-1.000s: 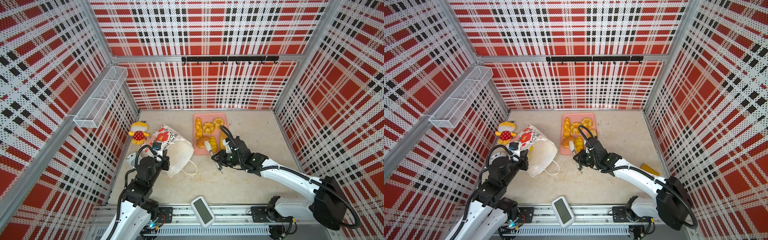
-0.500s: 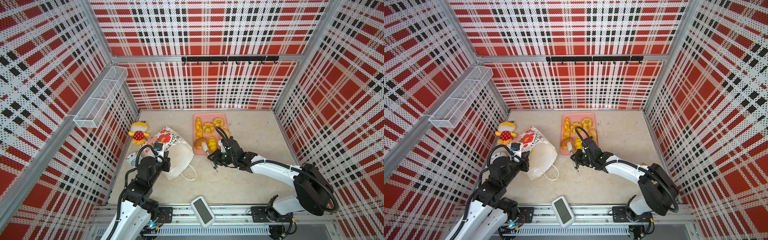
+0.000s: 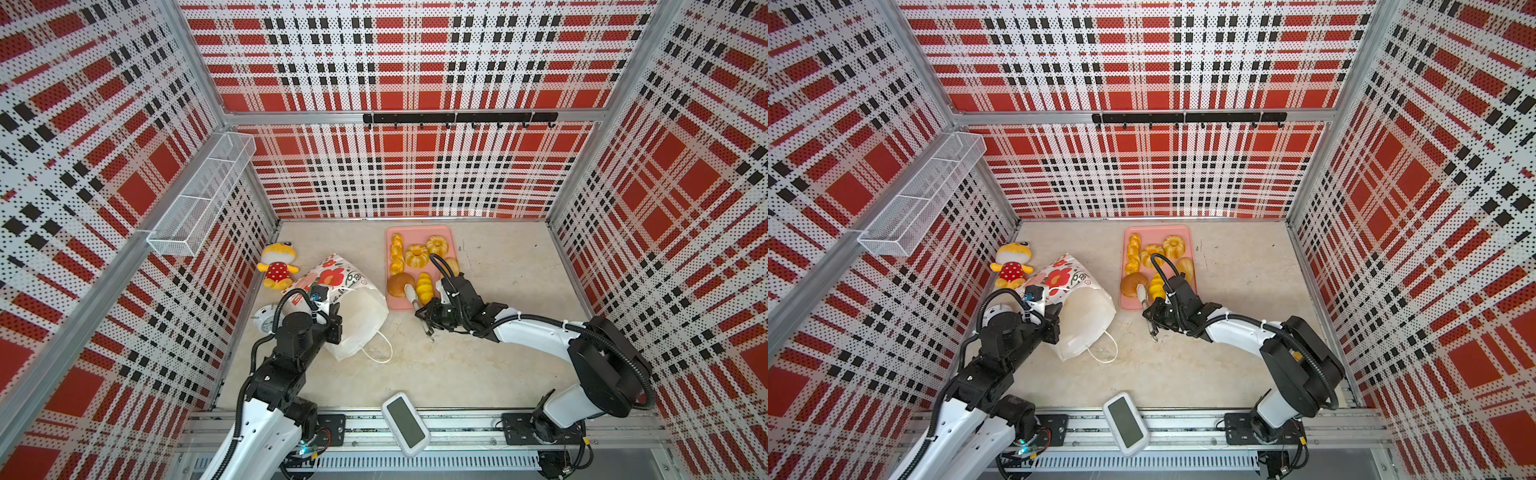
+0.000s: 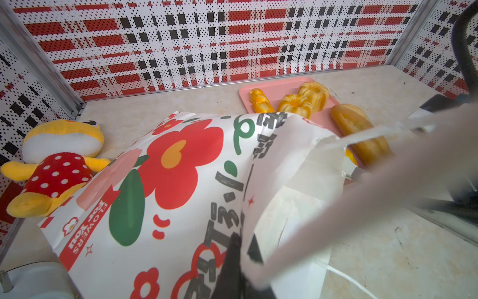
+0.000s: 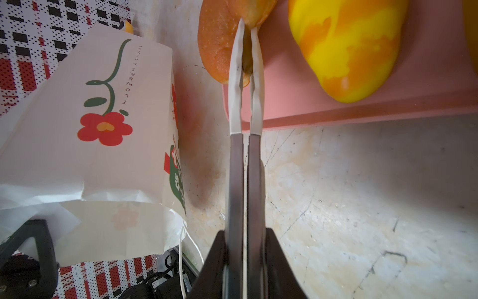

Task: Take the fake bread out of the paper bag
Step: 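Lower the round bun onto the pink tray and open the tongs, then swing the tongs back from the tray toward the bag, then push the open tongs into the bag opening held by the left gripper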

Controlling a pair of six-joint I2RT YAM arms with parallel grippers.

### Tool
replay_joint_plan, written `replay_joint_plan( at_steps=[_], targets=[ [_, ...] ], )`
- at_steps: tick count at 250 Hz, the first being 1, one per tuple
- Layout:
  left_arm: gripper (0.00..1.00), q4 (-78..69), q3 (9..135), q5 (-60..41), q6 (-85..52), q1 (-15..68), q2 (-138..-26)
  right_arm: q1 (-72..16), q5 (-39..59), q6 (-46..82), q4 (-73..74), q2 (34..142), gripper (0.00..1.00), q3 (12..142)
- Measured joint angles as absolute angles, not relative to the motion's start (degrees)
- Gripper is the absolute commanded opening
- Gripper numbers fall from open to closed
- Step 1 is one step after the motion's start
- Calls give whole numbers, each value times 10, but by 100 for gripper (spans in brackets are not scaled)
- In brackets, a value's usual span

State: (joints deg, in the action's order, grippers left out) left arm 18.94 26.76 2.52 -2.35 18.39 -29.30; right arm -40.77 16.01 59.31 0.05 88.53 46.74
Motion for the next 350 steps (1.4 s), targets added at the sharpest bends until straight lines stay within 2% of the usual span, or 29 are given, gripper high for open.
replay_joint_plan(
  at_steps=[154,217,303,350],
  targets=[
    [0,189,268,17,-24,184,-306,-405,165,592,-57,831,42,444],
    [0,189,268,17,-24,184,-308,-405,165,590,-86,796,42,442],
    [0,191,268,17,-23,184,-301,-417,199,545,-165,656,38,441],
    [0,198,268,13,-19,184,-299,-482,221,530,-232,553,40,441]
  ],
)
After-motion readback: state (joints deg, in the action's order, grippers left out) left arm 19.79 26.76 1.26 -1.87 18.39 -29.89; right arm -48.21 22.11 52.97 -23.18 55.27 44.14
